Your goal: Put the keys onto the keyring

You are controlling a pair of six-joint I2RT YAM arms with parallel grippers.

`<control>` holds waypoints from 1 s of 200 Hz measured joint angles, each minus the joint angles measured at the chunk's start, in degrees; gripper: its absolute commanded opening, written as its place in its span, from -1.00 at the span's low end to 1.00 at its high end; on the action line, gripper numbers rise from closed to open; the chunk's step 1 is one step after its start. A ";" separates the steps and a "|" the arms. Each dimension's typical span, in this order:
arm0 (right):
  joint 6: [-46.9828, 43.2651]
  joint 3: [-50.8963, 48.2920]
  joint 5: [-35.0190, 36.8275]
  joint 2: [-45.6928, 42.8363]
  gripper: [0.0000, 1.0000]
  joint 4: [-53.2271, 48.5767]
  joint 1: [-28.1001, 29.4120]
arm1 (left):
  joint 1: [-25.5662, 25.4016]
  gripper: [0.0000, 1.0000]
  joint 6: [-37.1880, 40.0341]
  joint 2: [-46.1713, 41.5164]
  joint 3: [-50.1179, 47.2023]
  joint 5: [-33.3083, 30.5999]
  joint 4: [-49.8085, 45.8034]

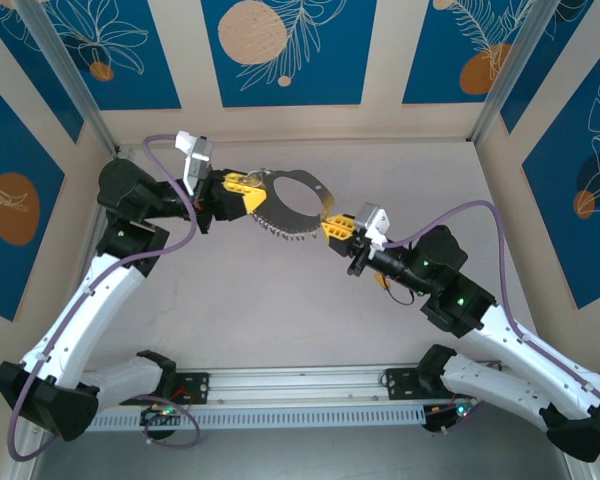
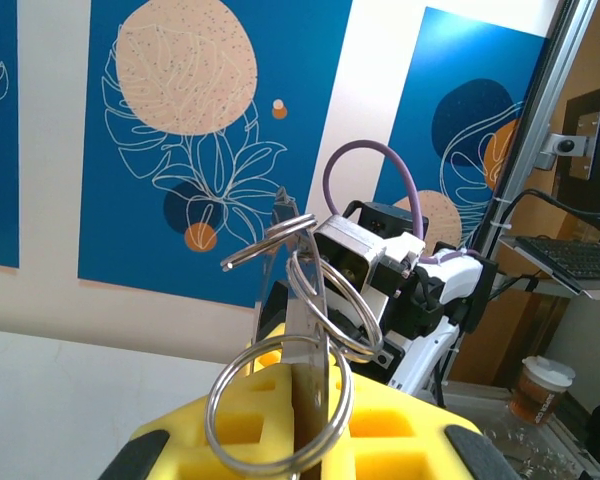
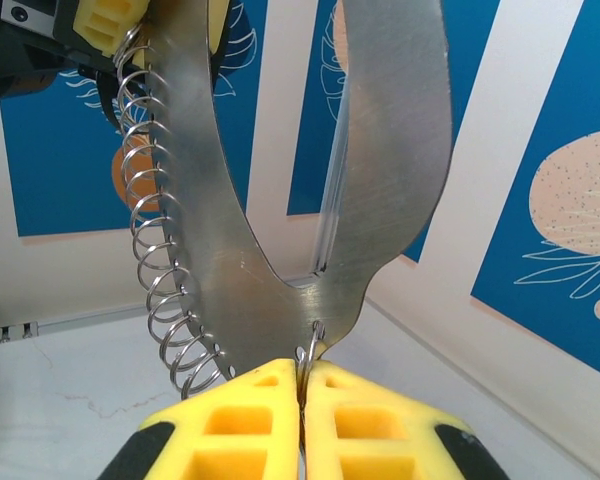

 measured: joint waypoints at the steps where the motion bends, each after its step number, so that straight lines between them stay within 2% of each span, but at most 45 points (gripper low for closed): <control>1: 0.00 0.04 0.02 0.00 -0.88 -0.09 0.00 | 0.00 -1.00 -0.02 -0.02 0.00 -0.04 0.00; 24: -0.07 0.76 0.31 0.00 -0.89 -1.40 0.00 | -0.02 -1.00 1.14 -0.20 0.00 -0.39 -1.05; 44: -0.46 1.16 0.74 0.04 -0.99 -2.95 0.00 | 0.00 -1.00 2.62 -0.20 0.02 -0.81 -2.99; 82: -0.44 3.50 2.05 1.88 -0.99 -7.23 -0.04 | -0.02 -1.00 6.32 -0.52 0.37 -2.10 -8.11; 119: -0.37 6.36 3.10 4.22 -0.80 -10.45 -0.09 | 0.00 -1.00 8.66 -1.03 0.66 -3.28 -10.49; 159: -0.42 6.47 3.32 4.28 -0.73 -10.40 -0.11 | 0.04 -1.00 8.35 -1.11 0.66 -3.52 -10.23; 200: -0.35 6.25 3.48 3.26 -0.52 -9.05 -0.44 | 0.11 -1.00 7.30 -1.16 0.63 -3.39 -10.27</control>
